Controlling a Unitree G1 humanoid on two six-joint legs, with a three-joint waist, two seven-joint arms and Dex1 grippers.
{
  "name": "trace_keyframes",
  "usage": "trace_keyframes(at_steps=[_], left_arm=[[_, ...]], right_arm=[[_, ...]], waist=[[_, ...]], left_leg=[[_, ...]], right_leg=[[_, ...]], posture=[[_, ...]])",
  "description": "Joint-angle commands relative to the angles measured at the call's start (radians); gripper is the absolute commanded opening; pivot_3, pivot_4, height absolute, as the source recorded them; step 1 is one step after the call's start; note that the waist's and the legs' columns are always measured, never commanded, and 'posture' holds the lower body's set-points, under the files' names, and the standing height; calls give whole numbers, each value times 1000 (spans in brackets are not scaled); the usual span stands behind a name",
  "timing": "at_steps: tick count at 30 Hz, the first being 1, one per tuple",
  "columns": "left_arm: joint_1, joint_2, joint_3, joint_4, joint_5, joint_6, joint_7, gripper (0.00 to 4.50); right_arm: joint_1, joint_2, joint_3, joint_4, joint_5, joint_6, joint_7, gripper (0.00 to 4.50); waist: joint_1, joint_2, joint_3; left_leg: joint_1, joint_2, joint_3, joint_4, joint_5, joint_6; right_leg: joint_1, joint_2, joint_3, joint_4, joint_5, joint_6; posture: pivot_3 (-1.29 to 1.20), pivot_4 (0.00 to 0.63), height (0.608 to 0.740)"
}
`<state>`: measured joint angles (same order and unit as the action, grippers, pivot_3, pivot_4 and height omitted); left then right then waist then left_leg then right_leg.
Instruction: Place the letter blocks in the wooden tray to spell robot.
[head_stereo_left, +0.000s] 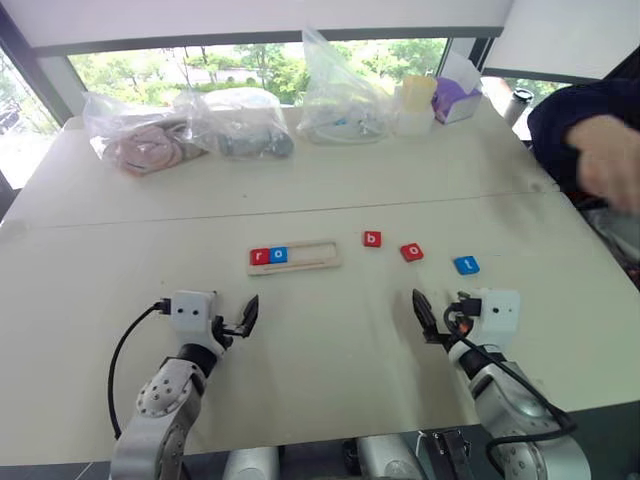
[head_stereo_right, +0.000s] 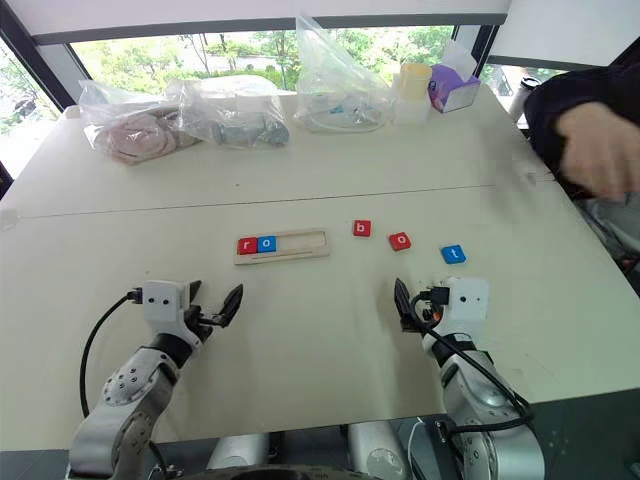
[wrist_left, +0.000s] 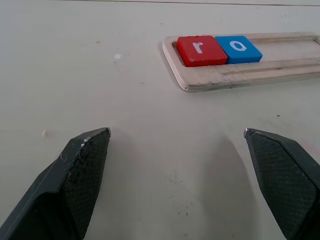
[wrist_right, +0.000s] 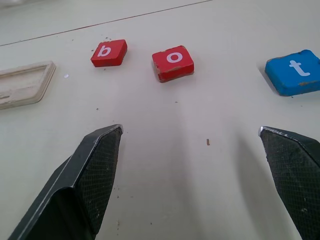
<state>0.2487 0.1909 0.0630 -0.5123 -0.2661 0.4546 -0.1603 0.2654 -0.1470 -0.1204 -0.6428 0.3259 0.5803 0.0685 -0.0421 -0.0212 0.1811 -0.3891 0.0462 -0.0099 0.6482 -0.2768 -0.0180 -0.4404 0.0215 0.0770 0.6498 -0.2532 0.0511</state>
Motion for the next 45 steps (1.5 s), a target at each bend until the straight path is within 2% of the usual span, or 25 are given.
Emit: trace_keyframes(at_steps=[1, 16, 31, 34, 37, 41, 44, 45], left_arm=[[-17, 9, 8, -49, 14, 0, 10, 4500], [-60, 11, 11, -46, 8, 2, -8, 4500], [-86, 73, 15, -47, -20, 23, -91, 4500], [-113, 129, 39, -46, -60, 31, -161, 4500], [-217, 237, 90, 39, -136, 48, -298, 4500], [-419, 414, 99, 268, -192, 11, -561, 4500], [-555, 486, 74, 438, -194, -37, -718, 4500], [-645, 518, 39, 564, -165, -91, -824, 4500]], right_arm=[[-1, 6, 9, -13, -8, -30, 4, 4432], [-3, 5, 14, 5, -26, -70, 7, 4432], [-4, -8, 50, 22, -70, -146, 37, 4432], [-24, -63, 71, 30, -103, -196, 97, 4432], [-74, -119, 73, 35, -93, -211, 164, 4432], [-153, -175, 62, 60, -69, -204, 232, 4432], [-193, -188, 47, 81, -63, -201, 249, 4432], [-214, -191, 37, 92, -61, -202, 251, 4432]], waist=[[0, 0, 0], [0, 0, 0], [0, 0, -1], [-1, -1, -1], [-1, -1, -1], [-2, -1, 0], [-2, -1, 0], [-1, -1, 0]], left_leg=[[0, 0, 0, 0, 0, 0], [1, 0, 0, 1, 0, 0], [2, -1, 0, 1, 0, 0], [2, -1, 1, 1, 0, 0], [2, -1, 2, 2, 0, 0], [6, -1, 1, 4, 1, -1], [15, -1, 2, 0, 1, -1], [14, -1, 2, -1, 1, -1]], right_leg=[[0, 0, 0, 0, 0, 0], [1, 0, 0, 1, 0, 0], [1, 0, 0, 2, 0, 0], [1, 0, 0, 2, 0, 0], [1, 0, 0, 3, 1, 0], [4, 2, 0, 5, 2, -2], [11, 1, 0, 2, 1, -1], [11, 1, 0, 1, 1, -1]], posture=[[0, 150, 740], [0, 150, 740], [0, 150, 740], [0, 150, 740], [0, 150, 740], [0, 150, 740], [0, 150, 740], [0, 150, 740]])
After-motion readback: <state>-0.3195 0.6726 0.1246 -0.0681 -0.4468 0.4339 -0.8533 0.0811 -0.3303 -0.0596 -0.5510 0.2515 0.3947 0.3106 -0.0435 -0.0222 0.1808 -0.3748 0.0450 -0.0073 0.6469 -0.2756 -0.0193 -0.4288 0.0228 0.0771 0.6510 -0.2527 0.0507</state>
